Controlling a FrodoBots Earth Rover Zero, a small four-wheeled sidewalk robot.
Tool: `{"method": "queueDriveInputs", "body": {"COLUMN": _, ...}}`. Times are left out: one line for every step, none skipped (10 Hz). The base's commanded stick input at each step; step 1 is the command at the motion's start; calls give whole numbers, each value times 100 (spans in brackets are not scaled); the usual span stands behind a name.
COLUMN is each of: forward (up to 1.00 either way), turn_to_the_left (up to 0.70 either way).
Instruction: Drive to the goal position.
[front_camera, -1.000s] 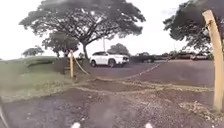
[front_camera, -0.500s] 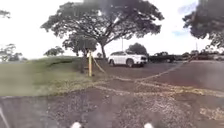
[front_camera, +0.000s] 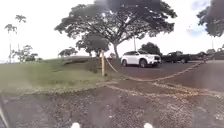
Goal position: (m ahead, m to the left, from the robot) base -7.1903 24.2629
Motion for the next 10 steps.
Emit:
{"method": "queueDriveInputs", "body": {"forward": 0, "turn_to_the_left": 70}}
{"method": "queueDriveInputs", "body": {"forward": 0, "turn_to_the_left": 70}}
{"method": "queueDriveInputs", "body": {"forward": 0, "turn_to_the_left": 70}}
{"method": "queueDriveInputs", "body": {"forward": 0, "turn_to_the_left": 70}}
{"method": "queueDriveInputs", "body": {"forward": 0, "turn_to_the_left": 70}}
{"method": "queueDriveInputs", "body": {"forward": 0, "turn_to_the_left": 70}}
{"method": "queueDriveInputs", "body": {"forward": 0, "turn_to_the_left": 70}}
{"method": "queueDriveInputs", "body": {"forward": 0, "turn_to_the_left": 70}}
{"method": "queueDriveInputs", "body": {"forward": 0, "turn_to_the_left": 70}}
{"method": "queueDriveInputs", "body": {"forward": 0, "turn_to_the_left": 70}}
